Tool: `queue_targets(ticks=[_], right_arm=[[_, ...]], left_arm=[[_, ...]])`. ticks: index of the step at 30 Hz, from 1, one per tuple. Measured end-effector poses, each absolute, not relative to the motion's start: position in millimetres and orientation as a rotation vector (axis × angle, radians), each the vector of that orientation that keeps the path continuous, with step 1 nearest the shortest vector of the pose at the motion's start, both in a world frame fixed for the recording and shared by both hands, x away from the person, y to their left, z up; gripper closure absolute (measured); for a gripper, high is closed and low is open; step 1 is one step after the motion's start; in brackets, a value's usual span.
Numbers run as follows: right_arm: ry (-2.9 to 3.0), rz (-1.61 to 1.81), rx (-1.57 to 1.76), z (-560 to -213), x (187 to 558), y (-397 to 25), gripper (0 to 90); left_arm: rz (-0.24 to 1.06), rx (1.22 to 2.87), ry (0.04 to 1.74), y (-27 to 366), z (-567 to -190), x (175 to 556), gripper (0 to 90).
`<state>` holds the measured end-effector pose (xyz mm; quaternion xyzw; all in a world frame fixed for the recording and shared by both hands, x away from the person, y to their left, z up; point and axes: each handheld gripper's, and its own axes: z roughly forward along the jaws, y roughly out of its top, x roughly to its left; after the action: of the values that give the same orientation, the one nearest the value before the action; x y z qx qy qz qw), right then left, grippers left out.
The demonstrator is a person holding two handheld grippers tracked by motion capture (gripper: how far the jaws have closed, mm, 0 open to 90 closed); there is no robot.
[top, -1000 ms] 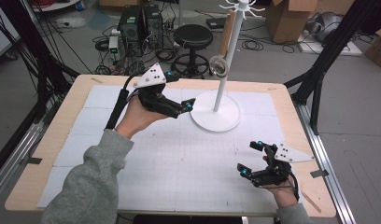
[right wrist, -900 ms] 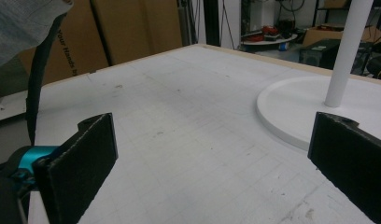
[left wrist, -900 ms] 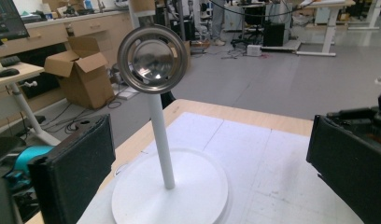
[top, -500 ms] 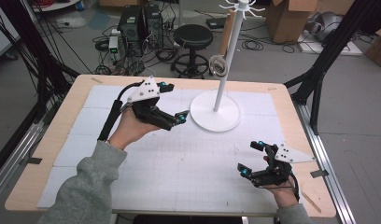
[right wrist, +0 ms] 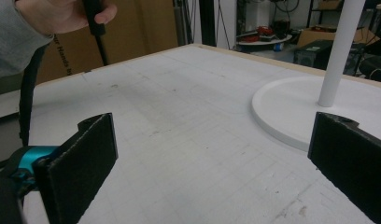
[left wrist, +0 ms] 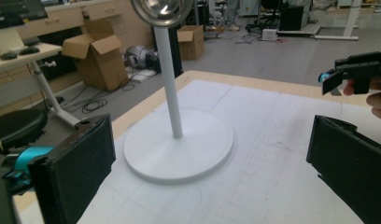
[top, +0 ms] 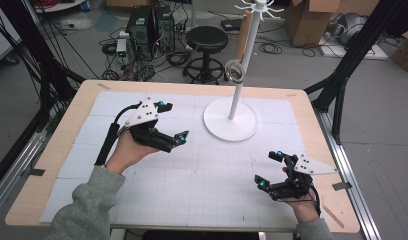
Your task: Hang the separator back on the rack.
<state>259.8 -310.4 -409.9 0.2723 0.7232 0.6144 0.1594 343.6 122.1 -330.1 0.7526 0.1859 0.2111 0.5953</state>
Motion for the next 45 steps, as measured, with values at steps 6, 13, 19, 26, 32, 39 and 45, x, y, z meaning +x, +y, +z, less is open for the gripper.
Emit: queue_targets(ticks=[6,13,19,26,32,39,45], right_arm=[[2.06,1.755,0.79,-410.4,258.6,-311.8,0.6],[2.058,1.756,0.788,-411.0,258.2,-312.5,0.6],[2.043,1.756,0.797,-410.4,257.6,-314.4,0.6],[2.016,1.755,0.819,-410.0,256.6,-317.9,0.6],[2.014,1.754,0.814,-409.6,254.9,-315.3,0.6],[1.997,1.745,0.816,-408.4,253.1,-314.6,0.6],[1.965,1.744,0.828,-406.4,251.8,-318.1,0.6]], left_arm=[[0.465,1.721,0.48,137.3,-341.3,338.1,1.7],[0.483,1.71,0.517,152.4,-353.3,328.7,1.7],[0.513,1.717,0.54,164.0,-359.9,320.1,1.7],[0.555,1.7,0.541,175.3,-364.7,304.9,1.7],[0.592,1.695,0.573,189.2,-374.0,293.5,1.7],[0.583,1.659,0.636,210.3,-383.9,283.1,1.7],[0.604,1.61,0.691,229.5,-390.6,276.1,1.7]])
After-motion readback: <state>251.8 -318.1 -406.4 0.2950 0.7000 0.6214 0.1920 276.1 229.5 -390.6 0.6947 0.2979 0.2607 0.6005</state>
